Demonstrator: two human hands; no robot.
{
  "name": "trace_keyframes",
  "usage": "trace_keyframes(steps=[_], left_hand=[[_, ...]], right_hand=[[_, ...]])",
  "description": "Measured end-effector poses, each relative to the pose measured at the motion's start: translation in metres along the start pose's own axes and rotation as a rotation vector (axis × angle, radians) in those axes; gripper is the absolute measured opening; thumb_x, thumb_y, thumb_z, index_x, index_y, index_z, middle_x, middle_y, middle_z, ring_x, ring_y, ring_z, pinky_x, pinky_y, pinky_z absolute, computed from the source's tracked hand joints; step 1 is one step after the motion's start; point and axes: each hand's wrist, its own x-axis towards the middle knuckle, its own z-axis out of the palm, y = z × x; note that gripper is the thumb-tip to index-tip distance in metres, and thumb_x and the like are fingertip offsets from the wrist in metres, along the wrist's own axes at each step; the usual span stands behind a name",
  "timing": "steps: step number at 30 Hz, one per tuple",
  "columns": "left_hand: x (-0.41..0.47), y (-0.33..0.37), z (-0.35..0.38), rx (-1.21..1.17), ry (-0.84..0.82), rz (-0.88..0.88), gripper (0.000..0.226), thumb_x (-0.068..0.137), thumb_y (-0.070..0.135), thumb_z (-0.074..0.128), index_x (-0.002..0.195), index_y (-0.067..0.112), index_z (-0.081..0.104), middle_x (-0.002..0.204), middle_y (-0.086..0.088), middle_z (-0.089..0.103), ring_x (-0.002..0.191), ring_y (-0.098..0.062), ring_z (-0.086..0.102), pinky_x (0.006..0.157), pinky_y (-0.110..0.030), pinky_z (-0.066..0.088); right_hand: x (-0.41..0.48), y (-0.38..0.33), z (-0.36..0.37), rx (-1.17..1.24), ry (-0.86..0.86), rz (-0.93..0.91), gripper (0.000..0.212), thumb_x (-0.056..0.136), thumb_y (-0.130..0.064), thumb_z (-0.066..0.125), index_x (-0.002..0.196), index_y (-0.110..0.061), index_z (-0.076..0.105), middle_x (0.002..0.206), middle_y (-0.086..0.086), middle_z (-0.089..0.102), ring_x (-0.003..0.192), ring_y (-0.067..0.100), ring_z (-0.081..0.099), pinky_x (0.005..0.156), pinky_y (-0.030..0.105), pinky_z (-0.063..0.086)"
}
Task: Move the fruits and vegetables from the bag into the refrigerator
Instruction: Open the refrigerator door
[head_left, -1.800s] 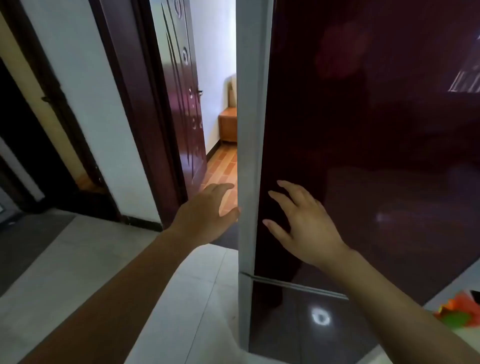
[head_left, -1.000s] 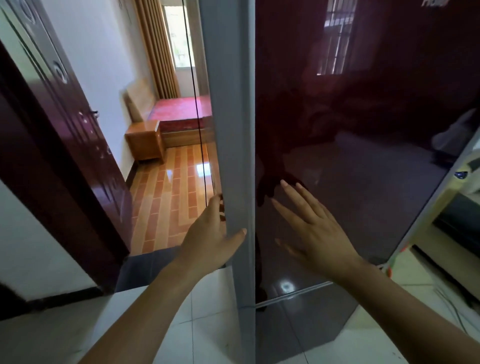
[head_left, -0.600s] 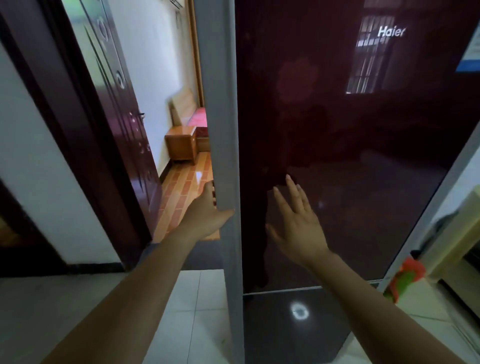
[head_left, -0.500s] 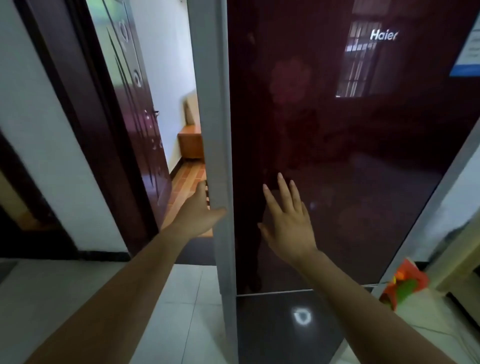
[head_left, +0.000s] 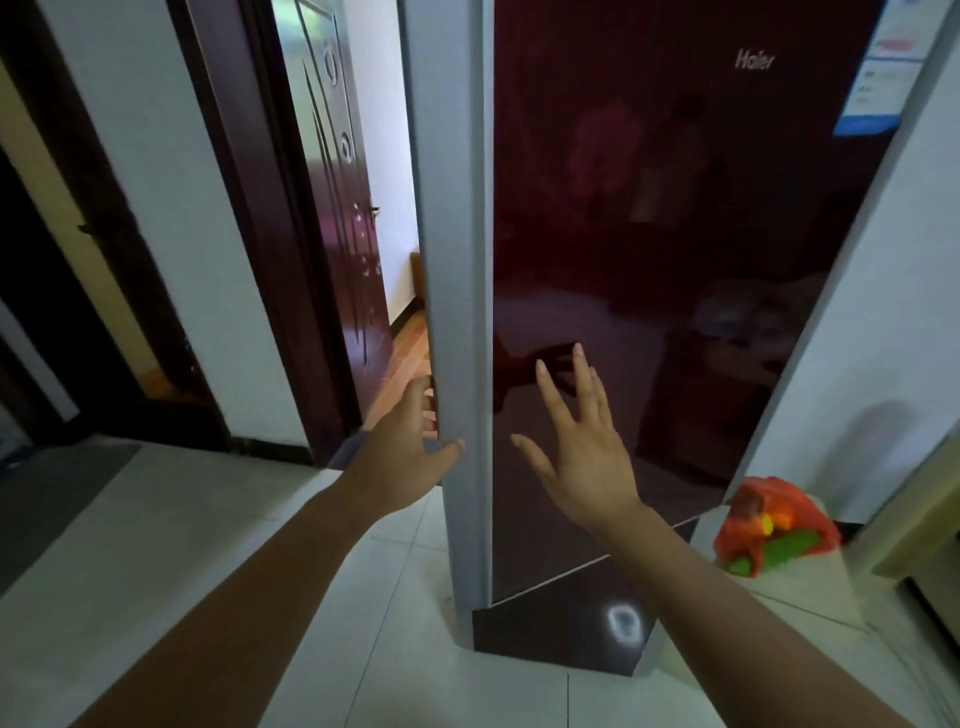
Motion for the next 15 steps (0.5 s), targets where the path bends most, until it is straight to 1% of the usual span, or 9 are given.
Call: trace_keyframes(steps=[2, 3, 5, 6, 7, 9, 11, 13, 15], left_hand=[[-0.025, 0.011, 0.007, -0.013, -0.024, 0.03, 0.065, 0.084, 0.015, 0.066, 0.137, 0.023, 0.03, 0.123, 0.004, 0.058, 0.111, -0.015, 0.058, 0.092, -0.035, 0.052], [-0.037, 0.017, 0.01, -0.025, -0.041, 0.045, 0.066, 0.084, 0.015, 0.066, 0.137, 0.025, 0.029, 0.121, 0.007, 0.058, 0.108, -0.012, 0.058, 0.09, -0.03, 0.052], [-0.06, 0.03, 0.018, -0.045, -0.08, 0.073, 0.067, 0.084, 0.016, 0.066, 0.138, 0.028, 0.028, 0.117, 0.016, 0.054, 0.102, 0.001, 0.055, 0.079, -0.012, 0.048], [-0.072, 0.037, 0.023, -0.04, -0.09, 0.086, 0.067, 0.084, 0.017, 0.066, 0.137, 0.029, 0.028, 0.116, 0.019, 0.052, 0.101, 0.004, 0.053, 0.076, -0.008, 0.046], [-0.083, 0.043, 0.029, -0.031, -0.09, 0.099, 0.067, 0.084, 0.02, 0.066, 0.138, 0.028, 0.028, 0.119, 0.018, 0.051, 0.103, 0.003, 0.052, 0.078, -0.01, 0.046], [-0.103, 0.053, 0.043, -0.015, -0.086, 0.105, 0.073, 0.083, 0.028, 0.067, 0.141, 0.029, 0.023, 0.128, 0.011, 0.049, 0.113, -0.003, 0.051, 0.089, -0.026, 0.05], [-0.12, 0.063, 0.055, 0.013, -0.099, 0.094, 0.076, 0.083, 0.034, 0.066, 0.143, 0.033, 0.019, 0.132, 0.01, 0.045, 0.117, -0.005, 0.048, 0.093, -0.037, 0.05], [-0.136, 0.078, 0.066, -0.001, -0.138, 0.095, 0.075, 0.084, 0.033, 0.064, 0.143, 0.034, 0.018, 0.13, 0.011, 0.041, 0.118, -0.004, 0.045, 0.095, -0.036, 0.049], [-0.149, 0.094, 0.075, 0.001, -0.155, 0.134, 0.068, 0.085, 0.03, 0.063, 0.142, 0.031, 0.024, 0.133, 0.01, 0.04, 0.117, -0.001, 0.044, 0.095, -0.033, 0.047]], right_hand=[[-0.021, -0.005, -0.017, -0.012, -0.032, 0.029, 0.081, 0.087, -0.061, 0.043, 0.145, -0.04, -0.009, 0.153, -0.008, -0.027, 0.145, 0.022, -0.001, 0.094, 0.043, 0.05], [-0.031, -0.007, -0.025, -0.008, -0.05, 0.038, 0.083, 0.087, -0.061, 0.044, 0.146, -0.038, -0.01, 0.153, -0.007, -0.027, 0.145, 0.022, 0.002, 0.091, 0.04, 0.051], [-0.054, -0.012, -0.04, 0.023, -0.091, 0.04, 0.087, 0.086, -0.059, 0.046, 0.144, -0.036, -0.014, 0.153, -0.006, -0.028, 0.145, 0.022, 0.007, 0.089, 0.035, 0.052], [-0.066, -0.014, -0.046, 0.047, -0.11, 0.039, 0.089, 0.085, -0.06, 0.047, 0.143, -0.035, -0.017, 0.153, -0.006, -0.028, 0.144, 0.022, 0.012, 0.087, 0.031, 0.052], [-0.078, -0.016, -0.052, 0.073, -0.119, 0.04, 0.091, 0.084, -0.061, 0.046, 0.142, -0.034, -0.019, 0.153, -0.005, -0.027, 0.142, 0.022, 0.02, 0.081, 0.026, 0.051], [-0.099, -0.018, -0.067, 0.109, -0.133, 0.07, 0.096, 0.079, -0.067, 0.041, 0.145, -0.028, -0.018, 0.154, -0.003, -0.025, 0.132, 0.023, 0.04, 0.071, 0.019, 0.045], [-0.118, -0.018, -0.084, 0.144, -0.157, 0.13, 0.1, 0.075, -0.069, 0.039, 0.147, -0.023, -0.014, 0.155, -0.001, -0.021, 0.126, 0.022, 0.046, 0.077, 0.017, 0.04], [-0.134, -0.015, -0.104, 0.166, -0.16, 0.165, 0.098, 0.08, -0.063, 0.045, 0.147, -0.019, -0.011, 0.157, 0.001, -0.017, 0.126, 0.02, 0.046, 0.085, 0.019, 0.037], [-0.15, -0.008, -0.124, 0.149, -0.158, 0.173, 0.095, 0.084, -0.058, 0.049, 0.147, -0.019, -0.011, 0.157, 0.0, -0.013, 0.13, 0.017, 0.041, 0.094, 0.023, 0.037]])
